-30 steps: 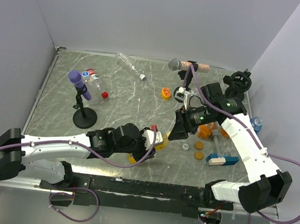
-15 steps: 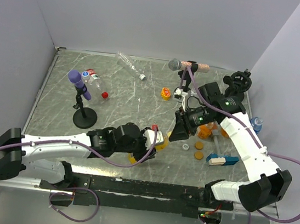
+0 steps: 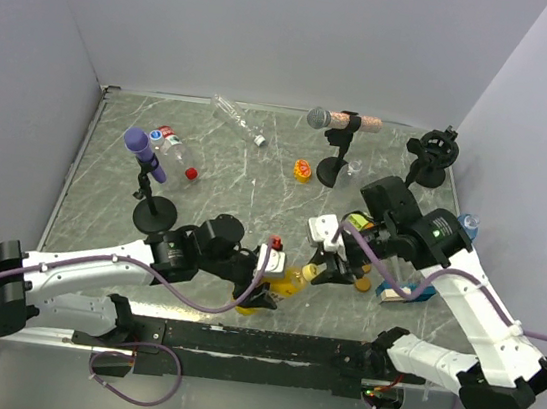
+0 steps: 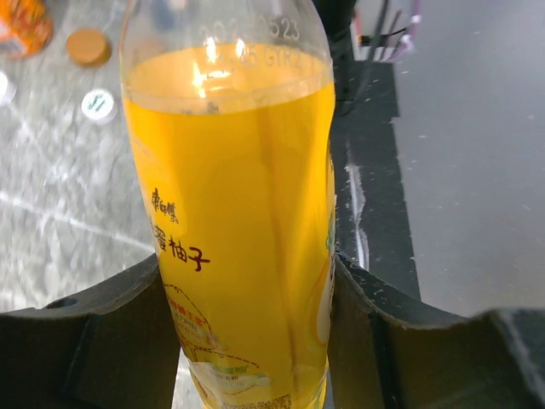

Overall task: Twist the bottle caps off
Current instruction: Unscrew the bottle cap from the plastic bottle.

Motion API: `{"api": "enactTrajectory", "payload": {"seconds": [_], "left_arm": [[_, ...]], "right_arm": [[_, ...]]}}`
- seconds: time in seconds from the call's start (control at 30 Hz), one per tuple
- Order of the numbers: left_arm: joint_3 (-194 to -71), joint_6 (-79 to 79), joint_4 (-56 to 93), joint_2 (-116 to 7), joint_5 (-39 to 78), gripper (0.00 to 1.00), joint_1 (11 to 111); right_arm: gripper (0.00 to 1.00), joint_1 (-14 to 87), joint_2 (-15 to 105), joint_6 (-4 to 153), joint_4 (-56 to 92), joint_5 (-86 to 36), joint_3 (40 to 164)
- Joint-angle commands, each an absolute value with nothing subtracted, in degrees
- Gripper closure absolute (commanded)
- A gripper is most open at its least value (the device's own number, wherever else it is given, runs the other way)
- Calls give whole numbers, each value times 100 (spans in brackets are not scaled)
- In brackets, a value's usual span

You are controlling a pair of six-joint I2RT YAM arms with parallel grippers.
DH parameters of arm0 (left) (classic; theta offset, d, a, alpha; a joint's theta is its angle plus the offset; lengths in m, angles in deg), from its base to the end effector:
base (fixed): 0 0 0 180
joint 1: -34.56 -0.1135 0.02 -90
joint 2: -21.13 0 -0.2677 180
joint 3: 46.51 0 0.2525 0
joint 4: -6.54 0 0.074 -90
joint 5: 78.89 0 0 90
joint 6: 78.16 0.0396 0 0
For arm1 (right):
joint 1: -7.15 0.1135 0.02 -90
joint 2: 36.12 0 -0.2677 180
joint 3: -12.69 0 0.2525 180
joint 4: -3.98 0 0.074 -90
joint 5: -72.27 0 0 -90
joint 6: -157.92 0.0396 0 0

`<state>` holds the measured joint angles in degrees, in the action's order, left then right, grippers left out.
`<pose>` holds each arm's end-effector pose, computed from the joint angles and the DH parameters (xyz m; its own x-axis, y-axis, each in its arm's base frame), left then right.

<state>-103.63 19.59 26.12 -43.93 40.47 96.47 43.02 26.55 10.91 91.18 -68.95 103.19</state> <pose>0.1022 -0.2327 0.2712 -0.0843 0.4075 -0.9093 0.9941 -0.0284 -0.1049 0.1203 0.1251 0.3842 0.1981 -0.5050 -0.8400 -0.9599 -0.2733 -0.0621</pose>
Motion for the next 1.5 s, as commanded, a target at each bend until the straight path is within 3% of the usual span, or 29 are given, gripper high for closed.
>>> {"api": "enactTrajectory", "payload": {"seconds": [0.0,0.1,0.17,0.23,0.3,0.47,0.77,1.3,1.4,1.47], "left_arm": [[-10561,2177,2328,-4312,4390,93,9485],[-10570,2230,2407,-4382,4144,93,9485],[-10561,2204,2416,-4426,3916,93,9485],[-10517,2125,2363,-4453,3652,93,9485],[-10438,2028,2276,-4435,3424,93,9485],[-10166,1642,1705,-4259,2897,93,9581],[-10209,1028,1344,-4373,1753,93,9959],[-10587,1026,1352,-4778,1647,93,10074],[-10596,1008,1335,-4795,1647,93,10074],[-10587,1000,1343,-4804,1656,93,10074]], "right_arm": [[94,4494,2742,314,9068,-7328,10563],[84,4494,2778,891,8841,-7214,10449],[67,4476,2795,1917,8367,-6960,10457],[40,4441,2874,2596,8304,-6731,10702],[25,4232,2970,3178,8435,-6931,11018],[16,3371,3094,4100,8708,-7521,11380],[19,2921,3401,5648,8550,-6740,10510],[37,3061,3823,5667,8681,-6704,10651],[45,3061,3850,5649,8699,-6704,10677],[62,3070,3841,5623,8708,-6739,10712]]}}
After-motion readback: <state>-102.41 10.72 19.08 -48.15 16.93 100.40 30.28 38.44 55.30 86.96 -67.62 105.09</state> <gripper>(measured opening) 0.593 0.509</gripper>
